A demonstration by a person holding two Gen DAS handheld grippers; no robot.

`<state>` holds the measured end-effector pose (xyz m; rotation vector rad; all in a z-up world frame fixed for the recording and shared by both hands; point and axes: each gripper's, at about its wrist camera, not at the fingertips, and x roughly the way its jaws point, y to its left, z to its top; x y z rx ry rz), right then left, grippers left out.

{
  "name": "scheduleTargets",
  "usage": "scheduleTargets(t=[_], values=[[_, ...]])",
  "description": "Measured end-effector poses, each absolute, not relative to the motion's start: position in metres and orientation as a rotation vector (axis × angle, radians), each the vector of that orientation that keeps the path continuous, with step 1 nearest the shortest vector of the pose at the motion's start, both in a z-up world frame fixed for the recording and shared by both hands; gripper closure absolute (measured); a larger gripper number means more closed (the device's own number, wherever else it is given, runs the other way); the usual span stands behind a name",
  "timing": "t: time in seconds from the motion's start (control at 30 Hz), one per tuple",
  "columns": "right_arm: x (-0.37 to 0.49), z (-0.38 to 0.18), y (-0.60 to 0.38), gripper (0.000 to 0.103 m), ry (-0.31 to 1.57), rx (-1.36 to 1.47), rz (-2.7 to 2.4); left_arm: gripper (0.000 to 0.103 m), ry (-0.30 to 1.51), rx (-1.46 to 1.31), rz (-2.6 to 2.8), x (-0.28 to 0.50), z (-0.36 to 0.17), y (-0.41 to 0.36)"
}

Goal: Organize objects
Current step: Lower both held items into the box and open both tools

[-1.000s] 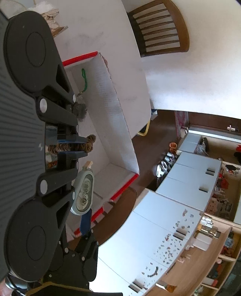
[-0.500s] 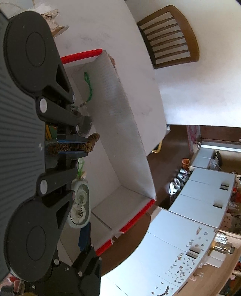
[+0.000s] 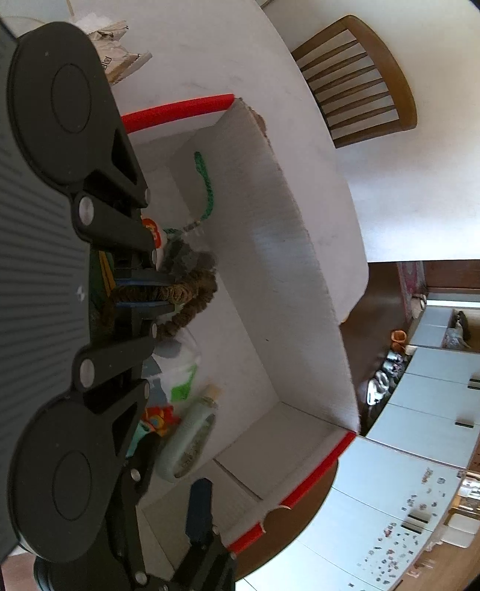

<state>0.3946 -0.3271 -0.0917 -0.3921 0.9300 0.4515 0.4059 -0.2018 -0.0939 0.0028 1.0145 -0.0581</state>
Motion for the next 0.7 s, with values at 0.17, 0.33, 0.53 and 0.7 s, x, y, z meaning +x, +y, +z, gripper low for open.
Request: scheduleTargets(t=[0.17, 0.33, 0.53, 0.7], values=[[0.396, -0.088, -0.331, 0.045, 0.921, -0.37, 0.449, 0.096, 1.035, 0.014, -0.054, 0.406, -0.098, -0.204], [0.392, -0.082, -0.337, 0.041, 0.91, -0.349, 0.446, 0.093, 1.047, 0.011, -0.05, 0.406, -0.1, -0.202], [0.388, -0.071, -0.346, 0.039, 0.902, -0.308, 0.457, 0.084, 1.047, 0.013, -0.059, 0.401, -0.099, -0.202], [0.382, -0.061, -0.352, 0.037, 0.885, -0.286, 0.462, 0.061, 1.024, 0.0, -0.074, 0.392, -0.093, -0.201]])
